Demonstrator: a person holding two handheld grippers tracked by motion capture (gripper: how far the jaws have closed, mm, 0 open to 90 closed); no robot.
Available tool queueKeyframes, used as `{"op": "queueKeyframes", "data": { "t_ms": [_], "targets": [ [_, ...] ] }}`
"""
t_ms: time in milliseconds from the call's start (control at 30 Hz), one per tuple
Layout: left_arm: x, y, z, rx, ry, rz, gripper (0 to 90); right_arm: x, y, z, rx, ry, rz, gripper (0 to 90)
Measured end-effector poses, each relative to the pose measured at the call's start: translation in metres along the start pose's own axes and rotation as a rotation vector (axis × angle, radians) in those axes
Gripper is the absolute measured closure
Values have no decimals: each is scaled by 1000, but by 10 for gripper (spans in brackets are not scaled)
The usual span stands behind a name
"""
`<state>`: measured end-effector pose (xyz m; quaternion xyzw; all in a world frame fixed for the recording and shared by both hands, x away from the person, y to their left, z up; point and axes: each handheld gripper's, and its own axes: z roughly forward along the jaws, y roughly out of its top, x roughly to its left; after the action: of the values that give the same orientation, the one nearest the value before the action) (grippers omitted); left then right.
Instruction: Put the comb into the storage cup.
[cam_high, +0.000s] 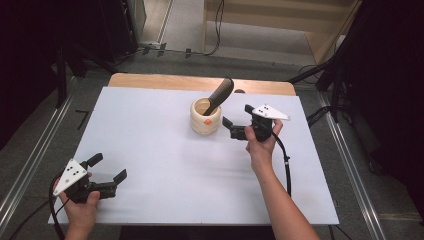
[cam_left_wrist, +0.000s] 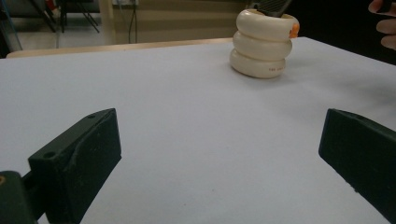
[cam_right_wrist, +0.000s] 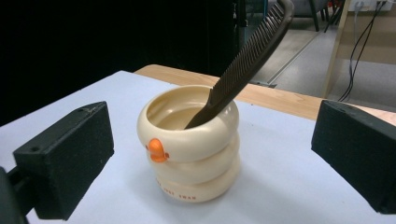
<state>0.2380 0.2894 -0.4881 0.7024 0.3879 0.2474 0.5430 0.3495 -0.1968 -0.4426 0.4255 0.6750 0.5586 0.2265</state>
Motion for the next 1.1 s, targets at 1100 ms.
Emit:
{"op": "queueKeyframes", "data": {
  "t_ms": [1100],
  "targets": [
    [-1,0,0,-1,3,1,0,-10,-37,-75,-7,-15,-68,0]
  ]
}}
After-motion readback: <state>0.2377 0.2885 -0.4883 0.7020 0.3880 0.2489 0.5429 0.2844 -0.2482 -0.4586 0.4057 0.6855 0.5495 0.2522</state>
